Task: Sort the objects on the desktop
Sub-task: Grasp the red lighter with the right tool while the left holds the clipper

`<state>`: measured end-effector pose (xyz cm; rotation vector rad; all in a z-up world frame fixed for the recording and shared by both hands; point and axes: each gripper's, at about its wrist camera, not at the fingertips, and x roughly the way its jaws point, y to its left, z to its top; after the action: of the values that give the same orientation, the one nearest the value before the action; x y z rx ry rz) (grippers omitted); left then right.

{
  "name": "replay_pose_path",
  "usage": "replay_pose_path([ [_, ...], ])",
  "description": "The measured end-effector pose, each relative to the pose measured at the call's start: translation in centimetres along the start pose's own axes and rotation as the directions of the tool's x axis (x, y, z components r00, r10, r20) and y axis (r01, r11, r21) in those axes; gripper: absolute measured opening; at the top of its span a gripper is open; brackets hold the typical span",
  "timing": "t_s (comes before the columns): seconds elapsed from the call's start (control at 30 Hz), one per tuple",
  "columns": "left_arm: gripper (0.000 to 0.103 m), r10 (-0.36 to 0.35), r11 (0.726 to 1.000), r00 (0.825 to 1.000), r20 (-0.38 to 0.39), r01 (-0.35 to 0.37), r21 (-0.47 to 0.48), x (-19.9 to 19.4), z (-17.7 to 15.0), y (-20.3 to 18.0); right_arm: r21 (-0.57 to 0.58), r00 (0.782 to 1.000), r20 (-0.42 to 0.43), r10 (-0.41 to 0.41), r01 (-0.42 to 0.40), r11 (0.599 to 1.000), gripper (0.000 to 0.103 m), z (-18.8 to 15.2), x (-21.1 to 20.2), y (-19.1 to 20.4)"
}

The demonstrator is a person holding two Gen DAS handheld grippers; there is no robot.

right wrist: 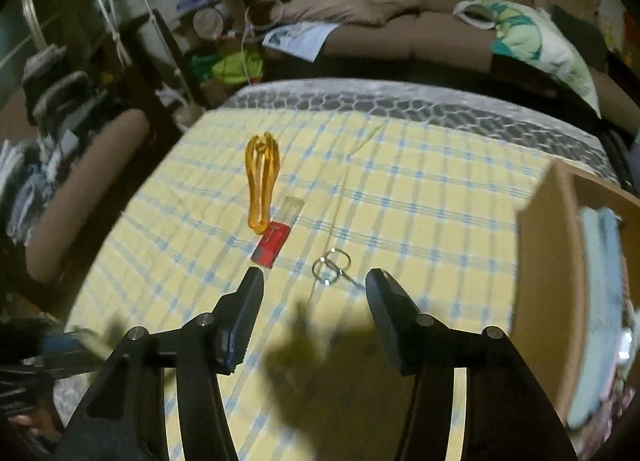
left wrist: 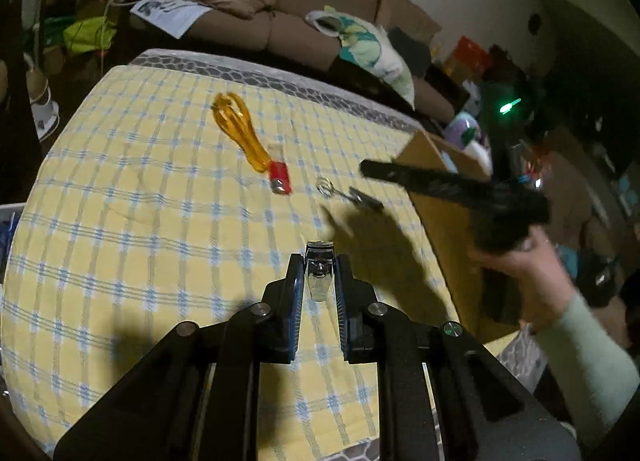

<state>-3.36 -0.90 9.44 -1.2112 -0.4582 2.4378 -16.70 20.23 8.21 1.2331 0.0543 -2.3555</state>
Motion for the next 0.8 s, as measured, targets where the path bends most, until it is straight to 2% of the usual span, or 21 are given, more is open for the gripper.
replay_pose_path([
  [0.13, 0.014, -0.006, 0.999, 1.0, 0.013, 0.006, -0.031, -0.2, 0.9, 1.6, 0.022, 0.998, -0.009, 0.057, -0.057, 0.998, 0.055, 1.3, 3.7, 1.1],
  [0.2, 0.014, -0.005, 0.999, 1.0, 0.015, 0.006, -0.042, -0.2, 1.1, 2.2, 0.027, 0.998, -0.018, 0.054, -0.053, 0.998, 0.055, 1.7, 5.6, 2.2],
  [0.37, 0.014, -0.008, 0.998, 1.0, 0.02, 0.009, -0.061, -0.3, 1.1, 3.3, 0.003, 0.998, -0.045, -0.049, 0.049, 0.999, 0.055, 1.5, 9.6, 4.8],
  [0.43, 0.014, -0.011, 0.998, 1.0, 0.017, 0.012, -0.066, -0.2, 1.1, 3.5, -0.018, 0.992, -0.06, -0.107, 0.106, 0.994, 0.051, 1.1, 11.0, 5.5],
  [0.47, 0.014, -0.012, 0.998, 1.0, 0.015, 0.013, -0.069, -0.1, 1.1, 3.6, -0.033, 0.99, -0.056, -0.129, 0.127, 0.991, 0.049, 0.9, 11.2, 5.7],
  [0.53, 0.014, -0.014, 0.997, 1.0, 0.013, 0.015, -0.072, -0.1, 1.1, 3.6, -0.072, 0.987, -0.038, -0.154, 0.151, 0.986, 0.04, 0.8, 11.5, 6.4],
  [0.57, 0.014, -0.015, 0.997, 1.0, 0.014, 0.016, -0.073, -0.2, 1.1, 3.6, -0.077, 0.988, -0.033, -0.154, 0.151, 0.986, 0.026, 0.8, 11.3, 6.4],
  [0.6, 0.014, -0.017, 0.997, 1.0, 0.015, 0.018, -0.073, -0.2, 1.1, 3.5, -0.077, 0.987, -0.033, -0.155, 0.152, 0.985, 0.021, 0.9, 11.1, 6.4],
  [0.8, 0.014, -0.025, 0.998, 1.0, 0.019, 0.026, -0.06, -0.3, 1.0, 2.7, -0.006, 0.994, -0.039, -0.107, 0.106, 0.994, 0.021, 0.9, 8.5, 4.5],
])
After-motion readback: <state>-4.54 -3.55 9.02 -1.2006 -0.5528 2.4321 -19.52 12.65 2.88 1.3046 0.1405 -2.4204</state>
